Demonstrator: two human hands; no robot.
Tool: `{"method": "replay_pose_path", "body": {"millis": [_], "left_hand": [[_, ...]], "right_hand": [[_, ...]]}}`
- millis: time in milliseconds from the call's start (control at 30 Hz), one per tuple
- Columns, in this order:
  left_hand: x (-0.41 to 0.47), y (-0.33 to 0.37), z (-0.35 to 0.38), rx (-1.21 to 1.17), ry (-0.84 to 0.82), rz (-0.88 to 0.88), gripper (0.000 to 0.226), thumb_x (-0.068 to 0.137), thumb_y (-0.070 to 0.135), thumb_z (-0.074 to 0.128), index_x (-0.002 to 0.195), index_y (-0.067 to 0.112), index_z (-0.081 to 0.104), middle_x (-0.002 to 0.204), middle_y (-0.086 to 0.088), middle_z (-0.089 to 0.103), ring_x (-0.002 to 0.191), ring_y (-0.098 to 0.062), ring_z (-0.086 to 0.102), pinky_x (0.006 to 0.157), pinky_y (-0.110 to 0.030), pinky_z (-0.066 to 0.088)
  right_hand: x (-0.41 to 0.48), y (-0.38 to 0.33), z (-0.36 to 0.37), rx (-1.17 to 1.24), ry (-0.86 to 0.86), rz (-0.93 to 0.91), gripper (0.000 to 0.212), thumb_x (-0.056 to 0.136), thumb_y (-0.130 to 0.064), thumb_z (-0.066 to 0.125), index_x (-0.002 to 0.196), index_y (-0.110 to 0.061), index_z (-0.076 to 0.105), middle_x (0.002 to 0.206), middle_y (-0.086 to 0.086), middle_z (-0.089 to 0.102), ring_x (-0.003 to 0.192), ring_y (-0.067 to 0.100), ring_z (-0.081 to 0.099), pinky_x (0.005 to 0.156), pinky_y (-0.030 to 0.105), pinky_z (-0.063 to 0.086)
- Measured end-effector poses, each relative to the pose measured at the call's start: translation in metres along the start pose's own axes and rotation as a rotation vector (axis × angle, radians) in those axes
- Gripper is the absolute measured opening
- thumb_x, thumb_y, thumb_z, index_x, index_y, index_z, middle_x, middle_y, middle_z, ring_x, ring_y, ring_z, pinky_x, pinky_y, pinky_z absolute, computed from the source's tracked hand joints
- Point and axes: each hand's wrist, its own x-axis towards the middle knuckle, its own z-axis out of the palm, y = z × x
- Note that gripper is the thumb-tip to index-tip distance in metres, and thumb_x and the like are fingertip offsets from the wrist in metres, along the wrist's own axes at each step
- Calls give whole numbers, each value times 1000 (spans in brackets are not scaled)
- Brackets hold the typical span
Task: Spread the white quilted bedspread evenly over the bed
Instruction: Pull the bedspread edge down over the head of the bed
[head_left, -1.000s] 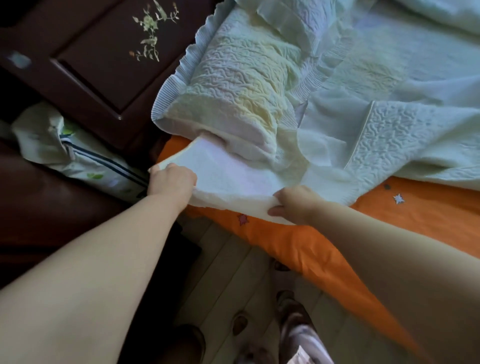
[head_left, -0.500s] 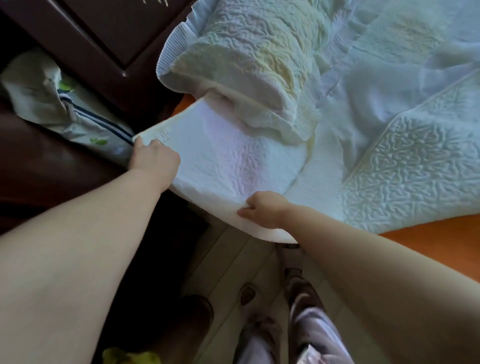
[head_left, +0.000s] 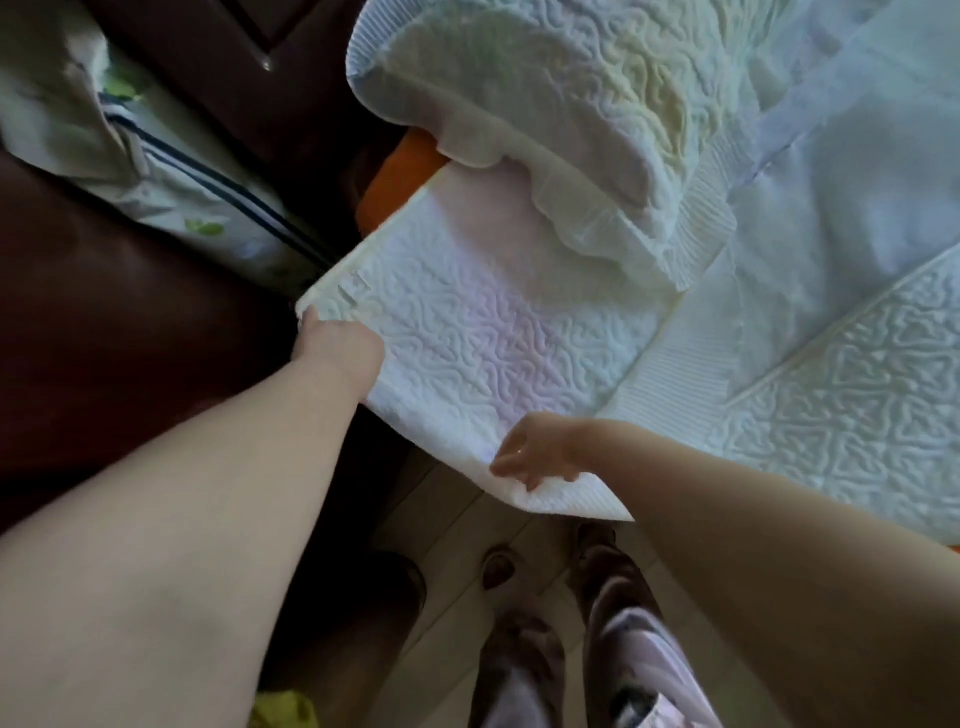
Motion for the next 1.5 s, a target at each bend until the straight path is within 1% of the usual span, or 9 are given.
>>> {"method": "replay_pose_path", "body": {"millis": [133,267,433,600,833,1000,1300,1433,1500], "left_hand": [[4,5,6,-282,-111,-50,35,91,7,46,118,21,62,124,-4,62,122,-27,53,115,-55,16],[8,-4,-13,-458,-81,-104,40,87,1,48,117,22,64,123,-6,61,118,-29,55,110,-49,28],[39,-15,-36,-832,40,-267,26,92,14,52,108,28,67,123,-6,61,114,-30,57,99,-40,44],[89,-15,-55,-1065,164,-353,23,92,27,56,112,24,68,123,-7,64,112,-30,60,82,-33,47],[158,-4,-58,-1173,154,-315,41,95,23,51,133,11,42,131,-16,54,121,-37,52,94,-43,45],[187,-15,-46,-1160,127,-290,41,90,37,60,122,11,58,128,-16,58,118,-38,54,94,-41,46],[211,-48,-50,-1046,42,-423,41,87,17,63,123,-1,58,126,-22,59,115,-38,58,93,-40,49],[196,-31,-64,-1043,144,-424,59,87,15,64,137,3,35,139,-19,43,124,-39,50,97,-44,45],[186,-16,-74,-1014,193,-382,56,86,18,65,133,4,40,136,-18,46,123,-37,52,93,-44,47]], "right_hand": [[10,-8,-33,-109,270,5,30,96,-17,49,120,-11,66,121,10,65,114,26,61,91,31,48],[5,-19,-80,-224,408,-97,32,93,-8,50,116,-22,69,122,1,66,113,22,61,92,26,47],[20,-29,-130,-206,559,-132,35,90,-6,49,108,-25,72,113,1,70,105,21,65,90,31,53],[44,-25,-154,-207,650,-87,38,89,-6,50,117,-25,66,123,2,65,112,24,61,91,32,52],[91,-18,-156,-298,747,-27,50,88,-8,54,135,-22,49,145,5,40,134,29,38,103,42,43],[109,-25,-150,-315,778,8,59,86,-14,57,141,-26,39,156,8,18,141,31,22,109,44,31],[109,-27,-138,-377,623,-26,73,86,-22,60,148,-37,25,162,-2,3,148,21,8,112,44,26],[100,-23,-135,-404,638,-30,66,84,-23,62,143,-34,34,154,1,23,139,23,26,101,40,38],[90,-18,-138,-354,666,-35,49,87,-19,58,134,-29,47,139,2,40,128,24,40,94,38,43]]}}
